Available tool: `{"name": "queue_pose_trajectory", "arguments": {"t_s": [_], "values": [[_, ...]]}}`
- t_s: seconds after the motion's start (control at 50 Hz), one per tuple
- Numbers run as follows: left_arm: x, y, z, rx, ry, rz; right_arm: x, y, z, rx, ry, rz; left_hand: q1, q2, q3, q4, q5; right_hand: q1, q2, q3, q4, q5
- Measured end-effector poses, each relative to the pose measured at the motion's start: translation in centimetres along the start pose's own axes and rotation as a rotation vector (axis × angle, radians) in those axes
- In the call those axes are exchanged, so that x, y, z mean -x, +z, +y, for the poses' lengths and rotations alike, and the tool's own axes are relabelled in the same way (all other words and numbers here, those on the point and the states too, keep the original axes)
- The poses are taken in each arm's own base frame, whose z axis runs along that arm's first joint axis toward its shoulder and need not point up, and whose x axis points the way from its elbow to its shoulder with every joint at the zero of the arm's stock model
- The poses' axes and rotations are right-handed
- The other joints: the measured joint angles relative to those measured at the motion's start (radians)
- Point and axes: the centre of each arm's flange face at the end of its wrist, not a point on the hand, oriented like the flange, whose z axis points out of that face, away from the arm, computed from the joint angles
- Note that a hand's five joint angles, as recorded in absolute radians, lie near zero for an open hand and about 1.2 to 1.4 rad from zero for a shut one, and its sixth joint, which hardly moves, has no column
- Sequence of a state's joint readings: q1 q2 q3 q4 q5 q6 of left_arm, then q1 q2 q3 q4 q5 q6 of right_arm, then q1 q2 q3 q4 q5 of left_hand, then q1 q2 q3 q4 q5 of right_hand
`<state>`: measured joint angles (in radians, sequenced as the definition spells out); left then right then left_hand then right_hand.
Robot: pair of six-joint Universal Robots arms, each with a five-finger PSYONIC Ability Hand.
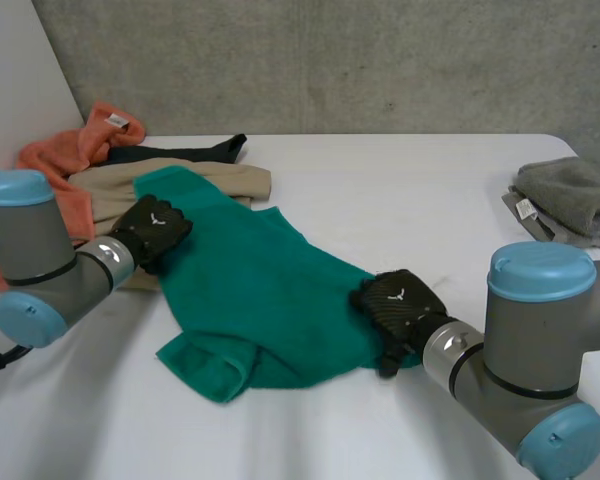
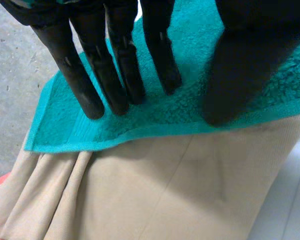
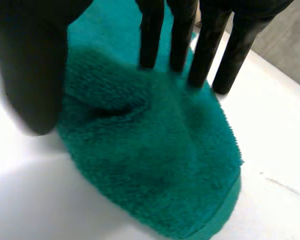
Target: Fold the laundry.
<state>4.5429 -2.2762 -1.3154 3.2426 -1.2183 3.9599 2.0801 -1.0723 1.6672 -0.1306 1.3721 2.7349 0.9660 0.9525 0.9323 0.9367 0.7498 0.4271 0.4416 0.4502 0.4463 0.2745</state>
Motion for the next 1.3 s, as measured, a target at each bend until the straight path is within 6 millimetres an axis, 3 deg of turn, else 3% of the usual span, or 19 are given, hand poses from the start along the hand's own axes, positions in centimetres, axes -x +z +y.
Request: {"name": "queue_pose_trajectory", "arguments": {"t_s": [0.02,0.04,0.06,0.12,0.2,0.38,0.5,0.6,0.68,0.74,0.78,0.84,0.9,1.02,1.08,1.14,1.2,1.26,1.3], "values": [[-0.2,0.0,-0.3,-0.005,0.001,0.003,-0.1,0.2,0.0,-0.009,-0.006,0.010,0.134,0.129,0.134,0.137,0.139,0.225,0.231,0.223,0.222,0.214],[-0.5,0.0,-0.5,-0.010,0.002,0.007,-0.3,0.3,0.0,-0.019,-0.010,0.018,0.171,0.204,0.219,0.220,0.214,0.307,0.319,0.306,0.306,0.296],[-0.7,-0.1,-0.8,-0.015,0.004,0.011,-0.4,0.4,-0.1,-0.025,-0.013,0.024,0.171,0.223,0.238,0.244,0.224,0.487,0.575,0.556,0.558,0.541],[-1.4,-0.7,-2.6,-0.045,0.009,0.017,-0.9,0.3,-0.7,-0.053,-0.025,0.044,0.171,0.238,0.254,0.257,0.225,0.544,0.724,0.715,0.722,0.695],[-1.8,-2.6,-5.9,-0.101,0.002,0.010,-2.8,-0.7,-2.4,-0.100,-0.052,0.104,0.171,0.239,0.254,0.257,0.225,0.544,0.728,0.733,0.738,0.699],[-1.2,-8.9,-13.0,-0.266,-0.105,-0.027,-10.1,-3.8,-4.3,-0.090,-0.167,0.302,0.171,0.239,0.254,0.258,0.225,0.544,0.728,0.735,0.739,0.706],[-1.8,-13.2,-16.3,-0.371,-0.245,0.000,-14.6,-5.6,-7.9,-0.163,-0.292,0.442,0.171,0.242,0.258,0.261,0.225,0.546,0.728,0.736,0.740,0.706],[-4.1,-14.4,-16.6,-0.379,-0.328,0.076,-16.6,-4.8,-10.0,-0.253,-0.360,0.448,0.171,0.243,0.258,0.261,0.225,0.555,0.728,0.736,0.740,0.712],[-6.8,-13.7,-15.9,-0.340,-0.350,0.143,-17.2,-2.3,-10.1,-0.317,-0.388,0.390,0.171,0.243,0.258,0.261,0.225,0.555,0.728,0.736,0.740,0.712],[-8.3,-12.7,-15.2,-0.296,-0.353,0.153,-16.5,0.2,-9.7,-0.372,-0.401,0.335,0.171,0.243,0.258,0.261,0.225,0.555,0.728,0.736,0.740,0.712],[-8.9,-11.9,-14.8,-0.262,-0.352,0.129,-14.9,2.4,-9.2,-0.418,-0.411,0.287,0.171,0.243,0.258,0.261,0.225,0.403,0.551,0.550,0.554,0.551],[-8.9,-10.9,-14.3,-0.217,-0.351,0.068,-12.1,5.0,-8.2,-0.457,-0.412,0.232,0.171,0.243,0.258,0.261,0.225,-0.105,-0.025,-0.016,0.006,0.005],[-8.6,-10.5,-14.2,-0.199,-0.351,0.024,-10.5,6.0,-7.5,-0.451,-0.382,0.222,0.171,0.243,0.258,0.261,0.225,-0.219,-0.190,-0.195,-0.185,-0.182],[-7.2,-11.0,-14.8,-0.213,-0.354,-0.032,-11.1,4.6,-7.2,-0.362,-0.197,0.300,0.171,0.243,0.258,0.261,0.225,-0.233,-0.222,-0.238,-0.216,-0.214],[-6.2,-11.5,-15.2,-0.233,-0.358,-0.056,-14.0,1.8,-6.9,-0.292,-0.002,0.366,0.171,0.243,0.258,0.261,0.225,-0.233,-0.222,-0.239,-0.216,-0.215],[-5.6,-11.9,-15.5,-0.247,-0.360,-0.068,-15.4,0.1,-6.3,-0.250,0.112,0.382,0.171,0.243,0.258,0.261,0.225,-0.233,-0.222,-0.239,-0.216,-0.215],[-5.0,-12.5,-15.8,-0.263,-0.361,-0.080,-16.6,-2.7,-4.0,-0.129,0.337,0.341,0.171,0.243,0.258,0.261,0.225,-0.227,-0.214,-0.227,-0.211,-0.210],[-4.9,-12.7,-15.9,-0.268,-0.361,-0.082,-16.6,-3.2,-3.2,-0.092,0.389,0.316,0.171,0.243,0.258,0.261,0.225,-0.222,-0.206,-0.217,-0.207,-0.202],[-4.8,-12.9,-16.0,-0.274,-0.361,-0.084,-15.6,-4.5,-0.7,0.023,0.532,0.217,0.171,0.243,0.258,0.261,0.225,-0.177,-0.151,-0.155,-0.154,-0.151]]}}
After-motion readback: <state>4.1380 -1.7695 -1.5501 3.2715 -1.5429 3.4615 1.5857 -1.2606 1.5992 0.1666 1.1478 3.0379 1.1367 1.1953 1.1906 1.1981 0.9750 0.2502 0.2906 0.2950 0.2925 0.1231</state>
